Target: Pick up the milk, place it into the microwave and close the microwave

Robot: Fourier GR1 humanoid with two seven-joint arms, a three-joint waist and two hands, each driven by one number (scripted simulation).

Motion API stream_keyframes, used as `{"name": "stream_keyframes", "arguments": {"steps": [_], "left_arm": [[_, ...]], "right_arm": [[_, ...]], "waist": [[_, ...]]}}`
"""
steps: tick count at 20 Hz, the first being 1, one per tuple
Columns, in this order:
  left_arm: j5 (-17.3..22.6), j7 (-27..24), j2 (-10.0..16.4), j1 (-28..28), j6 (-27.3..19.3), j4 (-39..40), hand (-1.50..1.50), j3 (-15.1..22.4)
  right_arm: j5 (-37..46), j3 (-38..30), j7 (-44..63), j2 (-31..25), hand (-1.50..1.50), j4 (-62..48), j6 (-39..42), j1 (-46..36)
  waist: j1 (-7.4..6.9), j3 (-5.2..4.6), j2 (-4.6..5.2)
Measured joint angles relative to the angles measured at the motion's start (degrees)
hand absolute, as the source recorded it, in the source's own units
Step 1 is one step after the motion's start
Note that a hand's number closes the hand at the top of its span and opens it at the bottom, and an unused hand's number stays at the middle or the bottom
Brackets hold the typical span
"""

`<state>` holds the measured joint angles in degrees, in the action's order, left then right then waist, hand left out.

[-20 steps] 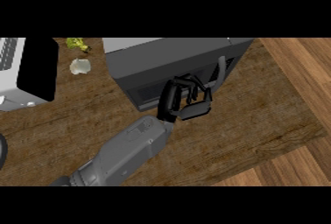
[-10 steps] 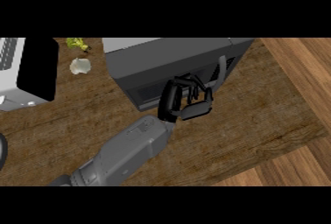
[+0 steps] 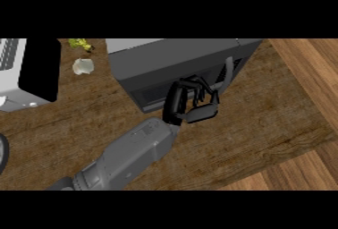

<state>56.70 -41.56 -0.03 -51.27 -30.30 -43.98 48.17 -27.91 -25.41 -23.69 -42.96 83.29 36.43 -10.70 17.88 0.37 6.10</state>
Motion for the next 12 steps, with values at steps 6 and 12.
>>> {"name": "stream_keyframes", "arguments": {"steps": [6,12], "left_arm": [[1.3,-0.59,-0.01,-0.53,0.2,0.33,1.5,0.83],[2.58,-1.07,-0.01,-1.08,0.33,0.58,1.5,1.65]], "right_arm": [[-1.6,-0.46,0.61,-0.88,-1.5,-2.56,0.77,-1.27],[-2.88,-0.85,1.36,-2.25,-1.5,-4.79,1.57,-2.83]], "waist": [[-0.24,0.03,0.08],[-0.5,0.06,0.18]]}}
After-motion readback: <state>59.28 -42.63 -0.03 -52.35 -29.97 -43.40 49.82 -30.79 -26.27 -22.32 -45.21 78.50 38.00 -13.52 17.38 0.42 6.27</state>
